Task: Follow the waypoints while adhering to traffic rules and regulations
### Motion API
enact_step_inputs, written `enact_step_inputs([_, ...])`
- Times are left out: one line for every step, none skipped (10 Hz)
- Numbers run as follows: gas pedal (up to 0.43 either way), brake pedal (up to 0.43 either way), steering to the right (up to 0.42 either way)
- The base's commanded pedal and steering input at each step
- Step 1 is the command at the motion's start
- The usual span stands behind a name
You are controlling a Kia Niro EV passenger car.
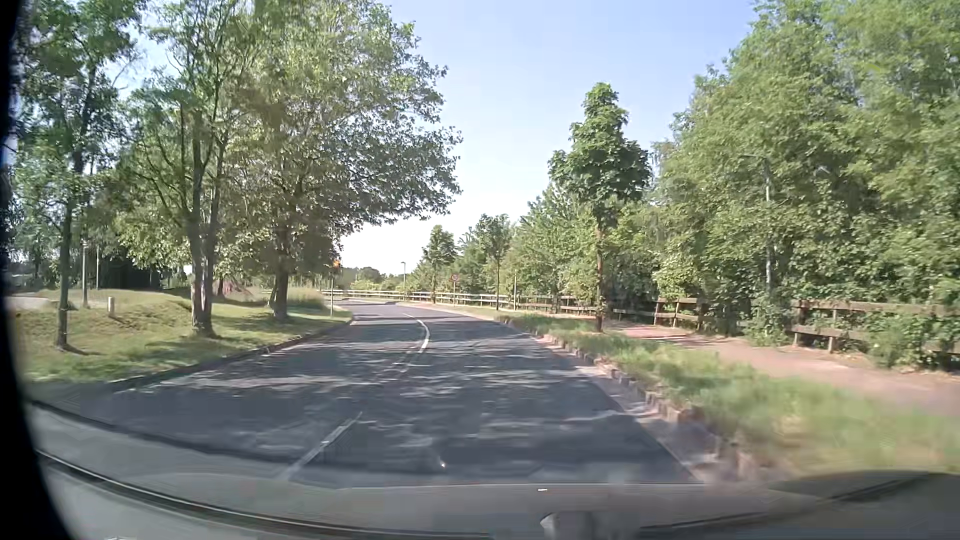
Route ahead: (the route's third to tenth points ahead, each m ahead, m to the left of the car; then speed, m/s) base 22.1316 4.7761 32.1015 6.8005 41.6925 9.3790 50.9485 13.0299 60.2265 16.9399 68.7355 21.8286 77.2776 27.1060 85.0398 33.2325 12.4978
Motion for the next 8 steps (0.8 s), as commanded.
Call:
enact_step_inputs([0.130, 0.006, -0.031])
enact_step_inputs([0.130, 0.006, -0.030])
enact_step_inputs([0.130, 0.006, -0.030])
enact_step_inputs([0.130, 0.006, -0.030])
enact_step_inputs([0.130, 0.006, -0.027])
enact_step_inputs([0.130, 0.006, -0.025])
enact_step_inputs([0.130, 0.006, -0.025])
enact_step_inputs([0.130, 0.006, -0.025])
